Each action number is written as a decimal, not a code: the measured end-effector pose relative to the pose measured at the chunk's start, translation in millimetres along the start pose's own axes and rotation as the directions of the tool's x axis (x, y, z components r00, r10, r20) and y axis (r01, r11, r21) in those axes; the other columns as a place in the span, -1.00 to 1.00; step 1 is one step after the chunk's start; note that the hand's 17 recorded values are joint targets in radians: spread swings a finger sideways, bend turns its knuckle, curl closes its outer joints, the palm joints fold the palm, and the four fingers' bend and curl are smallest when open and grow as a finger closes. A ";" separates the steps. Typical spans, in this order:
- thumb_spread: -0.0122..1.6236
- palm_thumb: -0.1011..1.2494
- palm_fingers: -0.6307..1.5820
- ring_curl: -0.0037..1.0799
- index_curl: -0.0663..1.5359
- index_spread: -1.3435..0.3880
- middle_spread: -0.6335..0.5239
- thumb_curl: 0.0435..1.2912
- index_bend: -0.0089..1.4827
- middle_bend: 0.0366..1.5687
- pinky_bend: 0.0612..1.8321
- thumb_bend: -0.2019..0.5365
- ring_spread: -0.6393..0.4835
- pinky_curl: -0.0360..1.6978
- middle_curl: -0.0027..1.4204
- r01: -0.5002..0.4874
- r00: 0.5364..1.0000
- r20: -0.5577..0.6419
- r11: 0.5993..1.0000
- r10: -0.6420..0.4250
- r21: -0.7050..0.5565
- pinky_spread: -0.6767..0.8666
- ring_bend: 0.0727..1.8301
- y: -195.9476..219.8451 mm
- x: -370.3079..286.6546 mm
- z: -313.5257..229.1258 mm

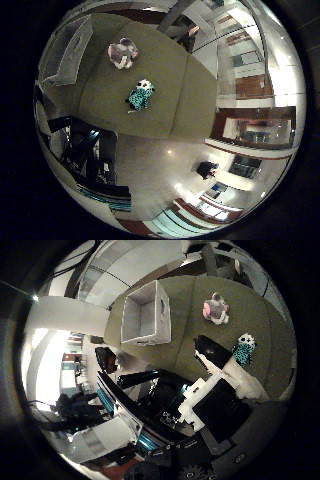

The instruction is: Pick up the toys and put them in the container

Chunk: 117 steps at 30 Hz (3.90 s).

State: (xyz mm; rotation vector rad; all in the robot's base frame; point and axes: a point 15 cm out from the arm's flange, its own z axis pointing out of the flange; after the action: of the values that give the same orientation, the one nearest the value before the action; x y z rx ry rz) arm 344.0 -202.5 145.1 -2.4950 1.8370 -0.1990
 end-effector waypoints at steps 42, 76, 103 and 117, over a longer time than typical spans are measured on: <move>0.29 -0.13 -0.31 -0.53 -0.58 0.13 0.08 -0.61 -0.77 -0.78 -0.24 -0.51 0.34 -0.96 -0.51 0.063 0.996 0.067 0.996 -0.058 -0.068 0.23 -0.65 -129.7 45.8 154.9; 0.26 -0.14 -0.40 -0.53 -0.55 0.14 0.17 -0.60 -0.76 -0.78 -0.45 -0.53 0.42 -0.86 -0.54 0.163 0.986 0.004 0.979 -0.164 -0.124 0.24 -0.77 -209.9 54.5 290.4; 0.25 0.48 0.74 0.10 -0.01 0.15 -0.24 -0.37 0.24 0.39 0.52 -0.48 -0.29 -0.57 0.00 0.185 0.981 -0.022 0.969 -0.191 -0.163 -0.44 0.30 -186.0 85.8 287.9; 0.35 0.64 0.60 0.35 0.07 0.29 -0.13 -0.25 0.55 0.68 0.66 -0.49 -0.25 -0.32 0.02 0.120 0.985 -0.109 0.986 -0.132 -0.114 -0.34 0.44 -171.1 137.2 136.6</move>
State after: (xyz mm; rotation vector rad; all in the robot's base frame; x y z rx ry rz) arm 563.3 -288.3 38.9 -2.7312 1.7751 -0.2617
